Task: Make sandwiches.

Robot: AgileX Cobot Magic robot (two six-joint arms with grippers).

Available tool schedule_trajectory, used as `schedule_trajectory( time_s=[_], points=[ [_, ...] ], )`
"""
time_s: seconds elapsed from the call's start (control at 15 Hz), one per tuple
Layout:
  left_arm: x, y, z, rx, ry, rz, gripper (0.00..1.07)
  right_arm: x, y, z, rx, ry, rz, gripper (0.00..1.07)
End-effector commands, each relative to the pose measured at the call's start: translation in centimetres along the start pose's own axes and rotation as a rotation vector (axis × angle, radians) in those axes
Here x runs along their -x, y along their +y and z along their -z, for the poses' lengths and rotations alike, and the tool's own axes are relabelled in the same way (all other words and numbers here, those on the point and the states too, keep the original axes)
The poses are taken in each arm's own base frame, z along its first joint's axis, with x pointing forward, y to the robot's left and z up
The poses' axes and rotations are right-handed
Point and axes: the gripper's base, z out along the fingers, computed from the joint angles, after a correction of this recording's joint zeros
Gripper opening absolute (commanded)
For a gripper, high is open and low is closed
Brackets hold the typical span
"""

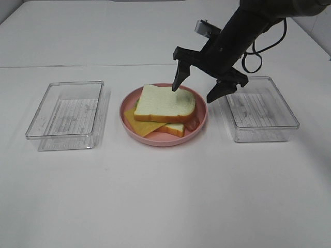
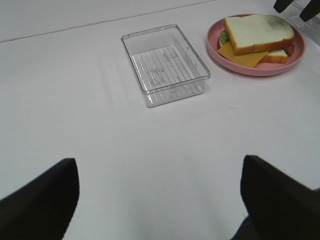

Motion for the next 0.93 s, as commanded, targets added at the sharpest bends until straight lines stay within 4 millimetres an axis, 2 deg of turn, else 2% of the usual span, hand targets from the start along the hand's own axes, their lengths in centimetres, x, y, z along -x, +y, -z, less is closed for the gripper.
schedule_trajectory(
  time_s=[0.07,0.47,0.67,0.73,0.87,0.93],
  points=[
    [0.0,0.0,0.1,-0.005,-0.018,-0.002,0.84,-0.6,0.4,3.0,-0.084,-0.014,0.097,0.83],
    [0.0,0.0,0.1,-0.005,-0.018,-0.002,0.84,-3.7,1.1,11.7,-0.285,-0.003,0.232,0.83],
    [0.0,0.0,0.1,-0.005,-0.018,-0.002,0.84,-5.8,1.9,15.9,-0.304,-0.023,0.253,0.83],
    [0.0,0.0,0.1,-0.005,-0.018,-0.002,0.84,-6.4,2.1,16.7,-0.307,-0.026,0.255,0.83],
    [0.0,0.0,0.1,-0.005,-0.018,-0.002,0.84,-8.2,2.1,18.6,-0.317,-0.054,0.265,0.83],
    [0.0,0.0,0.1,-0.005,-0.018,-0.002,0.84,-10.9,1.6,19.8,-0.321,-0.057,0.266,0.83]
  ],
)
